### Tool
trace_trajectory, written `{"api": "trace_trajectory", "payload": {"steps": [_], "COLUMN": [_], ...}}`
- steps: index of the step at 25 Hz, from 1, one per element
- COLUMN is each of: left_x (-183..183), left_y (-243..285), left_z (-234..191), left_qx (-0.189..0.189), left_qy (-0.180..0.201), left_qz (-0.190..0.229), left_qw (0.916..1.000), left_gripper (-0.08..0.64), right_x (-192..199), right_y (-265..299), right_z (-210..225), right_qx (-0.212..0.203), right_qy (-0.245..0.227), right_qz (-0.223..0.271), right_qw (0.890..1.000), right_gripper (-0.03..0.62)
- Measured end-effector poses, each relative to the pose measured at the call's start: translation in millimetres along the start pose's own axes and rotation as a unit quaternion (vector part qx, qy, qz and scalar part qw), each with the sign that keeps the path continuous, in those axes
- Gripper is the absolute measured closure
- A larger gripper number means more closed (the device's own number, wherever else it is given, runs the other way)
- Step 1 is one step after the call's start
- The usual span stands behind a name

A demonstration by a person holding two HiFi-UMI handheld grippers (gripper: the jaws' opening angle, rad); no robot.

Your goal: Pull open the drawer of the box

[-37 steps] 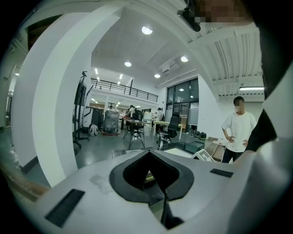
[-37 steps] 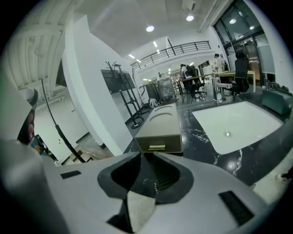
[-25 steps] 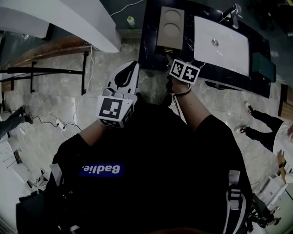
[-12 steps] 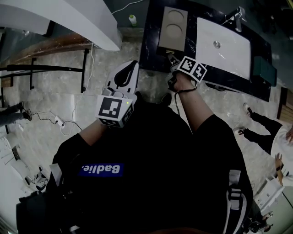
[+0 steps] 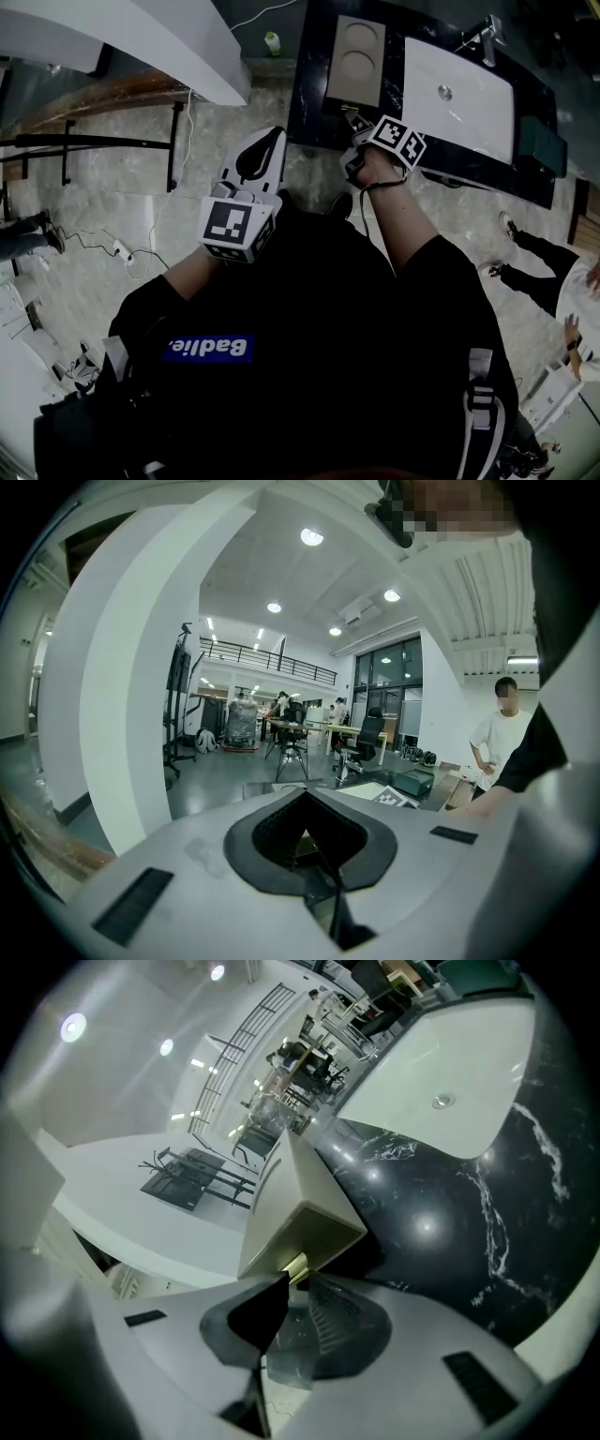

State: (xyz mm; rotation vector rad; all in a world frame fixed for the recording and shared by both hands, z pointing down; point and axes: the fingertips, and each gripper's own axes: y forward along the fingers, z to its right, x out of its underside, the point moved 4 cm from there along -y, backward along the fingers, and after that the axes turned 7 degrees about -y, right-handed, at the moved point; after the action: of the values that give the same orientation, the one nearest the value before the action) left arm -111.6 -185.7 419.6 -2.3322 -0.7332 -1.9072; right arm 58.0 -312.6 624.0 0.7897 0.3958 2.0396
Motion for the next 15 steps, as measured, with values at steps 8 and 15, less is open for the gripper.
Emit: {"api": "trace_trajectory", "payload": {"steps": [8, 15], "left_x": [0.7, 1.3], "left_y": [-3.1, -5.9], "left_z": [-3.4, -5.0], "left_qx": [-0.001, 0.000], "left_qy": [-0.003, 0.006], "left_qz": [0.003, -0.001], "left_qw": [1.0000, 1.0000], "left_gripper": [0.568, 0.568], "right_x": [-2.8, -0.5], "right_y": [3.6, 0.9], "right_z": [2.8, 4.4], "right_qx": [-0.017, -0.018], "right_qy": [0.022, 0.033], "right_qz": [0.016, 0.030], "right_qw": [0.999, 0.999], "right_gripper": [0.528, 0.530]}}
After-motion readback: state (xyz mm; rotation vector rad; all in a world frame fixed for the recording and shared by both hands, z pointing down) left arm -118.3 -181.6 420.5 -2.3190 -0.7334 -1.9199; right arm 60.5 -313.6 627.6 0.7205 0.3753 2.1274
